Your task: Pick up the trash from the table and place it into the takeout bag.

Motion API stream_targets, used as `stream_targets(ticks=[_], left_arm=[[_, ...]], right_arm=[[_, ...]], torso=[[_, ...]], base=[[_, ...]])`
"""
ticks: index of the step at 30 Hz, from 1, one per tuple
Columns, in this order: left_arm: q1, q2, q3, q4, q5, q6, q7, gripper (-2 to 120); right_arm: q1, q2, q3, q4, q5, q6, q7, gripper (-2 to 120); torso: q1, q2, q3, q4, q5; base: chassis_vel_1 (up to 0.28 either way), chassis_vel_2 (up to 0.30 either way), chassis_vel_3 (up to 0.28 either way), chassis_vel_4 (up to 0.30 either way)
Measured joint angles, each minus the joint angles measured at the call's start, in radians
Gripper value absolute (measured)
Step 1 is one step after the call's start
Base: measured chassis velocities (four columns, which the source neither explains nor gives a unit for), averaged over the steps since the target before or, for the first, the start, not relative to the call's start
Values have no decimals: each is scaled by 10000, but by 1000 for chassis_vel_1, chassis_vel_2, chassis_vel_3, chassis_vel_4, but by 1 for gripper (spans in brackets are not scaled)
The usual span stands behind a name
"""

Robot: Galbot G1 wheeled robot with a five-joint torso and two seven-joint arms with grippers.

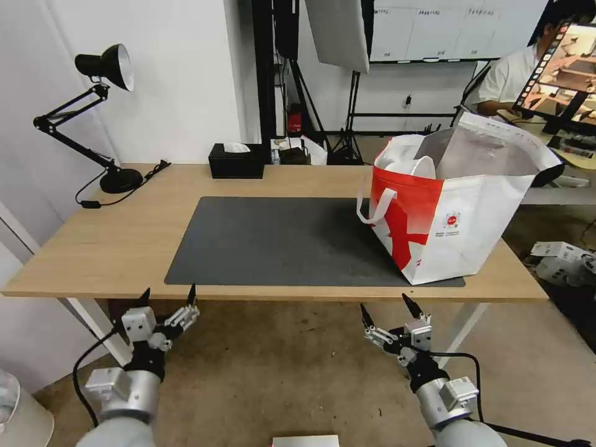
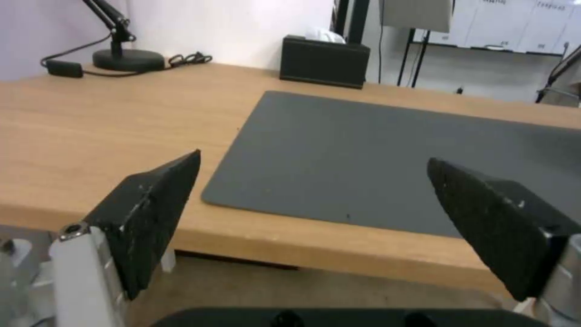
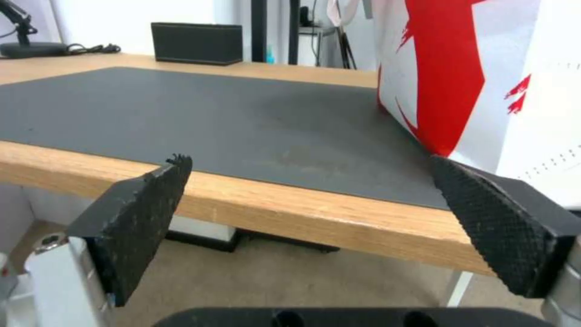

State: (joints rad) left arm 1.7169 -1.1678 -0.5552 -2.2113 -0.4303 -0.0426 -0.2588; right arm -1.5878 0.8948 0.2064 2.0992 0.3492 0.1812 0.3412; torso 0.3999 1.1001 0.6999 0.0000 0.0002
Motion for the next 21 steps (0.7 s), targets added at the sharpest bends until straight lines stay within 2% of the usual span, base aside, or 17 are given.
stream_targets(ticks=[21], left_arm=[[-29,-1,49,155,-1,49,53,100]], right_arm=[[0,0,0,0,0,0,0,100]], torso=[[1,-2,1,0,-2]], base=[[0,0,0,0]])
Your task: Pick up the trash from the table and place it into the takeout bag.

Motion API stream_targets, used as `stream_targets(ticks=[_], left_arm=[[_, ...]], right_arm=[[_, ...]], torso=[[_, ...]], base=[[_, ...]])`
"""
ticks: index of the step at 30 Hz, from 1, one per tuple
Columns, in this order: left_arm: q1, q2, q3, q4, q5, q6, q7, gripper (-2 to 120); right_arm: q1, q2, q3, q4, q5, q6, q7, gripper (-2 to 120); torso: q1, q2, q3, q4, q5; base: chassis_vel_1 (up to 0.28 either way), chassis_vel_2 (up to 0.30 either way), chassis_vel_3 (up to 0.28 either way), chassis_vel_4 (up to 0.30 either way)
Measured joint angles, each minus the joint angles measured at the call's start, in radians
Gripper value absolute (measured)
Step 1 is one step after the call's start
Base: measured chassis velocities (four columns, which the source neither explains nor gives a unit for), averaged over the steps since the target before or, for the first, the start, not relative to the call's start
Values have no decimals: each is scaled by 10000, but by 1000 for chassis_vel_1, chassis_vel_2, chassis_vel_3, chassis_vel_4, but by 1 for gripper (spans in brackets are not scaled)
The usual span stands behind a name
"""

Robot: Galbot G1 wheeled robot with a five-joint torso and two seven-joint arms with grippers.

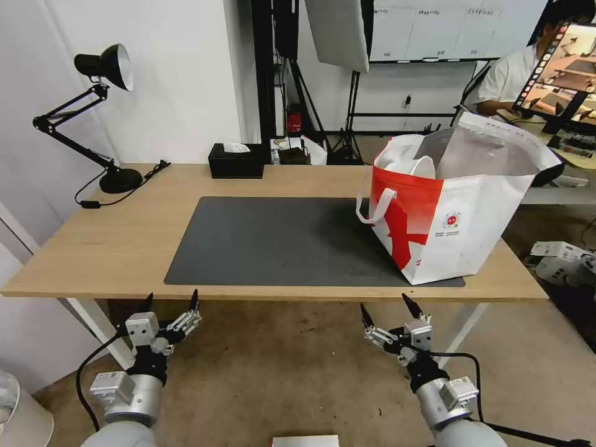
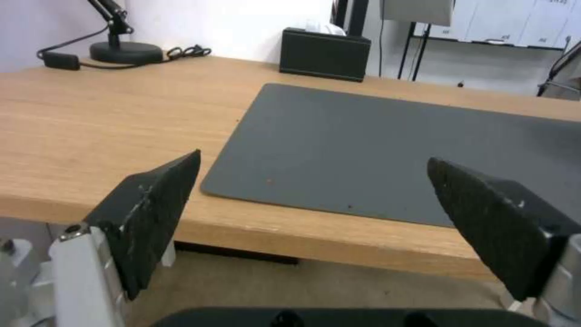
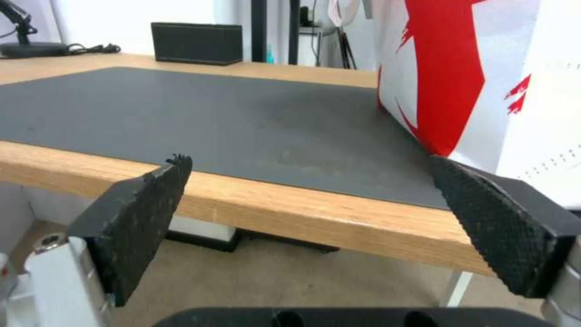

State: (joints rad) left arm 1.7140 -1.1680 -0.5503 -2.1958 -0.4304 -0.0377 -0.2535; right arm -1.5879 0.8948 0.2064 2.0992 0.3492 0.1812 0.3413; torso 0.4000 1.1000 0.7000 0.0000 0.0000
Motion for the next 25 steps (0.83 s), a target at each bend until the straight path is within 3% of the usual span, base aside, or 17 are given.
stream_targets(ticks=[25], left_arm=[[-27,18,21,3,-26,18,-7,100]], right_arm=[[0,0,0,0,0,0,0,100]], torso=[[0,0,0,0,0]], base=[[0,0,0,0]])
